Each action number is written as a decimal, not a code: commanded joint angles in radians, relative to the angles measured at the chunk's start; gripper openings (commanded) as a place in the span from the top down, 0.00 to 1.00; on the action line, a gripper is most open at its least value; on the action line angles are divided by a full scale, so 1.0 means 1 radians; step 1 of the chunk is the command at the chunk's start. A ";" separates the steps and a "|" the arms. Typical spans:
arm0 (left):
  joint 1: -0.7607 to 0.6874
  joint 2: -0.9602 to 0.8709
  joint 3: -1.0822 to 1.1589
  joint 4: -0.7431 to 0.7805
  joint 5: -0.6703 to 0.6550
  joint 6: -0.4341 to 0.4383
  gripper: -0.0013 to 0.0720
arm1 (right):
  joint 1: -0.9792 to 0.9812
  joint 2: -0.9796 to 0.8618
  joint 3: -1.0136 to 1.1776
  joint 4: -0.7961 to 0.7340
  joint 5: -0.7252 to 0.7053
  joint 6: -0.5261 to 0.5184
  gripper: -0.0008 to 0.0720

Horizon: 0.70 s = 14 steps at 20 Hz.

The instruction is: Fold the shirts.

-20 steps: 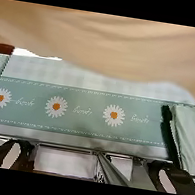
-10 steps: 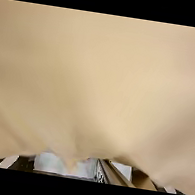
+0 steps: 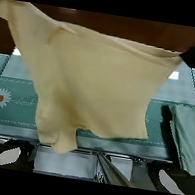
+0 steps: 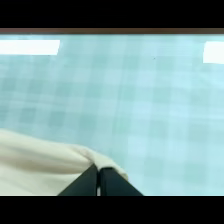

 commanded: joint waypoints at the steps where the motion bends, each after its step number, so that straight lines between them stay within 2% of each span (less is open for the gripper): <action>1: 0.000 -0.182 -0.003 0.002 0.069 -0.087 0.95 | -0.016 -0.334 0.069 0.118 -0.189 -0.048 0.96; 5: -0.001 -0.303 -0.003 -0.056 0.074 -0.121 0.95 | -0.064 -0.696 0.382 0.305 -0.180 -0.044 0.96; 6: -0.001 -0.328 -0.003 -0.081 0.064 -0.153 0.91 | -0.086 -0.761 0.444 0.372 -0.164 -0.018 0.73; 7: 0.000 -0.344 -0.002 -0.093 0.031 -0.233 0.53 | -0.115 -0.805 0.483 0.441 -0.140 0.001 0.14; 8: 0.009 -0.359 0.002 -0.097 -0.017 -0.251 0.05 | -0.151 -0.828 0.514 0.479 -0.088 0.001 0.13; 10: 0.063 -0.373 0.001 -0.092 -0.172 -0.163 0.03 | -0.256 -0.820 0.533 0.472 0.075 -0.011 0.13; 11: 0.106 -0.375 -0.010 -0.092 -0.256 -0.128 0.03 | -0.311 -0.803 0.532 0.422 0.195 -0.045 0.13; 13: 0.203 -0.348 -0.133 -0.142 -0.407 -0.095 0.03 | -0.395 -0.738 0.472 0.188 0.410 -0.065 0.15; 14: 0.250 -0.302 -0.275 -0.217 -0.447 -0.072 0.03 | -0.418 -0.662 0.359 0.111 0.417 -0.066 0.15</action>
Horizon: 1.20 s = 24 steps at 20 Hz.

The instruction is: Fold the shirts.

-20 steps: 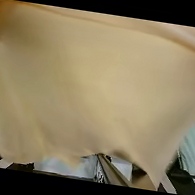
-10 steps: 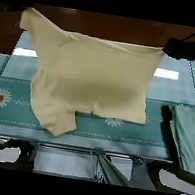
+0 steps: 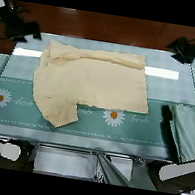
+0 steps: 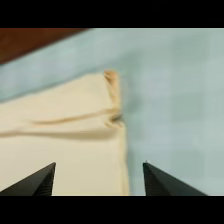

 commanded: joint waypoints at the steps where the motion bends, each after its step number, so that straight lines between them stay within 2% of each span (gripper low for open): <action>1: 0.143 0.097 -0.330 -0.172 -0.177 0.072 0.03 | -0.117 0.178 -0.257 -0.187 0.142 -0.030 0.15; 3: 0.225 0.238 -0.643 -0.233 0.004 0.114 0.03 | -0.121 0.399 -0.610 -0.092 -0.066 -0.066 0.15; 5: 0.338 0.338 -0.888 -0.351 0.141 0.196 0.03 | -0.117 0.575 -0.900 0.031 -0.158 -0.147 0.15; 8: 0.495 0.381 -1.096 -0.629 0.228 0.415 0.03 | -0.117 0.699 -1.112 0.121 -0.183 -0.182 0.15; 9: 0.531 0.379 -1.124 -0.695 0.228 0.500 0.03 | -0.116 0.716 -1.138 0.141 -0.179 -0.195 0.15; 10: 0.550 0.378 -1.136 -0.706 0.235 0.535 0.03 | -0.116 0.724 -1.146 0.140 -0.173 -0.195 0.15; 14: 0.527 0.346 -1.143 -0.687 0.271 0.541 0.03 | -0.116 0.724 -1.146 0.164 -0.164 -0.196 0.15; 19: 0.357 0.258 -1.139 -0.728 0.326 0.568 0.03 | -0.116 0.724 -1.146 0.134 -0.179 -0.182 0.15; 20: 0.327 0.248 -1.126 -0.727 0.337 0.568 0.22 | -0.116 0.721 -1.146 0.093 -0.187 -0.153 0.15; 21: 0.312 0.248 -1.109 -0.728 0.338 0.567 0.91 | -0.116 0.710 -1.146 0.035 -0.188 -0.113 0.15; 22: 0.306 0.251 -1.088 -0.728 0.327 0.571 0.95 | -0.108 0.687 -1.146 -0.026 -0.175 -0.075 0.15; 24: 0.304 0.253 -1.034 -0.728 0.285 0.571 0.95 | -0.055 0.621 -1.146 -0.100 -0.122 -0.009 0.15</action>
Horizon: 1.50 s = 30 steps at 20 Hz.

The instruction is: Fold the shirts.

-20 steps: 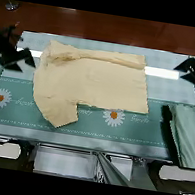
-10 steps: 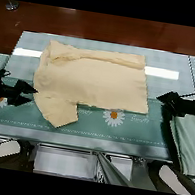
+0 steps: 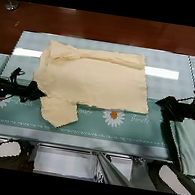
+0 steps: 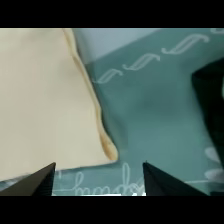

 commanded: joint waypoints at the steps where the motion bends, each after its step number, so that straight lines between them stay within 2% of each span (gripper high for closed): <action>1: -0.029 -0.005 0.075 -0.024 -0.058 0.009 0.95 | 0.080 -0.092 0.000 -0.100 0.032 0.092 0.15; 4: -0.032 -0.005 0.111 -0.027 -0.089 0.008 0.95 | 0.187 -0.198 0.047 0.003 -0.051 0.093 0.15; 7: -0.034 -0.005 0.111 -0.040 -0.094 0.008 0.95 | 0.277 -0.308 0.152 0.018 -0.058 0.114 0.15; 8: -0.036 -0.005 0.111 -0.040 -0.093 0.009 0.95 | 0.301 -0.336 0.192 0.036 -0.060 0.119 0.21; 9: -0.040 -0.005 0.111 -0.048 -0.090 0.010 0.95 | 0.323 -0.360 0.226 0.055 -0.059 0.119 0.43; 10: -0.045 -0.005 0.112 -0.055 -0.087 0.009 0.95 | 0.343 -0.380 0.263 0.064 -0.055 0.103 0.88; 11: -0.050 -0.005 0.118 -0.080 -0.085 0.005 0.95 | 0.357 -0.391 0.305 0.068 -0.039 0.089 0.96; 13: -0.050 0.006 0.187 -0.177 -0.107 0.005 0.96 | 0.359 -0.391 0.456 0.054 0.037 0.091 0.96; 16: -0.057 0.107 0.443 -0.393 -0.114 0.005 0.96 | 0.345 -0.347 0.849 -0.019 0.161 0.136 0.96; 19: -0.053 0.235 0.811 -0.378 -0.100 -0.005 0.96 | 0.344 -0.230 1.257 -0.163 0.223 0.171 0.96; 21: -0.048 0.327 1.001 -0.219 -0.098 -0.084 0.96 | 0.344 -0.097 1.381 -0.224 0.245 0.172 0.96; 23: -0.048 0.435 1.112 -0.007 -0.106 -0.195 0.96 | 0.344 0.070 1.388 -0.269 0.248 0.172 0.96; 28: -0.053 0.725 1.161 0.388 -0.160 -0.237 0.96 | 0.344 0.383 1.388 -0.419 0.285 0.194 0.96; 30: -0.129 0.802 1.160 0.516 -0.188 -0.267 0.96 | 0.344 0.445 1.388 -0.499 0.349 0.211 0.96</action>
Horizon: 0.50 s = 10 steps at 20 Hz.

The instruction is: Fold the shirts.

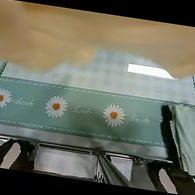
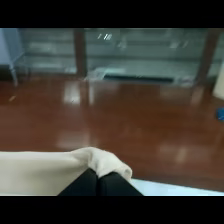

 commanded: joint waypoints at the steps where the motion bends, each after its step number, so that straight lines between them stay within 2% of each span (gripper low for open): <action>1: -0.113 0.156 0.028 0.313 -0.044 -0.070 0.96 | 0.001 0.138 0.014 -0.161 0.108 0.032 0.96; 4: -0.258 0.180 0.024 0.461 -0.133 -0.143 0.96 | 0.001 0.142 -0.008 -0.186 0.241 0.035 0.96; 7: -0.278 0.165 -0.117 0.483 -0.182 -0.166 0.96 | 0.001 0.142 -0.177 -0.134 0.340 0.049 0.96; 8: -0.278 0.151 -0.190 0.478 -0.182 -0.186 0.96 | 0.001 0.142 -0.275 -0.100 0.324 0.048 0.96; 10: -0.279 0.098 -0.352 0.440 -0.136 -0.192 0.96 | 0.001 0.138 -0.496 -0.048 0.188 0.034 0.96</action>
